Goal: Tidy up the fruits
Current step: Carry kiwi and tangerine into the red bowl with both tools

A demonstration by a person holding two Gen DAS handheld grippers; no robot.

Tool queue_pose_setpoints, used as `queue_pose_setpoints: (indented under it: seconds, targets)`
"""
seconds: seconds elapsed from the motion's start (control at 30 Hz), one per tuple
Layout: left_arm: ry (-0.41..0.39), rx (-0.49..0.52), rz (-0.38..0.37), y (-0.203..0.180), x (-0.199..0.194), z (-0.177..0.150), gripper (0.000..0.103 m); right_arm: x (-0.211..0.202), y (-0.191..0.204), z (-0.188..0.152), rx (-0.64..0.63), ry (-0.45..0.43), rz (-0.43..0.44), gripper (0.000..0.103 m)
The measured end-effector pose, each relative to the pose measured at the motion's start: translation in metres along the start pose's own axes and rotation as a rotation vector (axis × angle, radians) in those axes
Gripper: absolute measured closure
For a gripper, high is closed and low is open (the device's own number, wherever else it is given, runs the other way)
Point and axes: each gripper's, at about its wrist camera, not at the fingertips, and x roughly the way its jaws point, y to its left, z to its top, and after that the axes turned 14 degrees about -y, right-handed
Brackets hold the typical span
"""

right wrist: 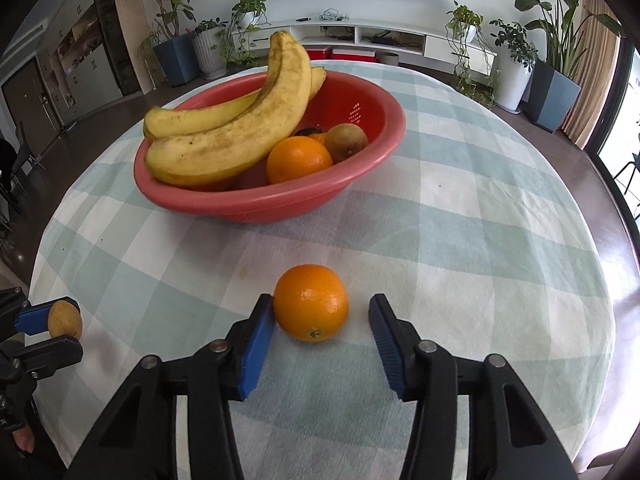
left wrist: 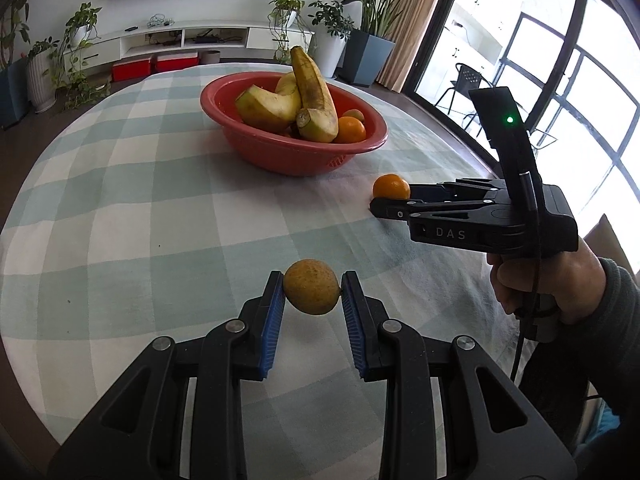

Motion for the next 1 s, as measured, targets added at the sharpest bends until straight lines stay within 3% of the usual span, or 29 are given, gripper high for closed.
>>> queue_pose_setpoints:
  seconds: [0.13, 0.43, 0.73, 1.0]
  targets:
    - [-0.001, -0.003, 0.001, -0.001, 0.000, -0.001, 0.076, -0.003, 0.000, -0.002, -0.007, -0.012, 0.004, 0.065]
    - [-0.028, 0.005, 0.010, 0.004, -0.005, 0.016, 0.076, -0.028, -0.010, 0.003, 0.052, -0.070, 0.019, 0.065]
    - [-0.107, 0.094, 0.054, 0.017, -0.010, 0.093, 0.076, -0.070, -0.039, 0.046, 0.103, -0.189, 0.003, 0.065]
    - [-0.100, 0.156, 0.074, 0.027, 0.035, 0.169, 0.076, -0.065, -0.027, 0.097, 0.047, -0.246, 0.022, 0.065]
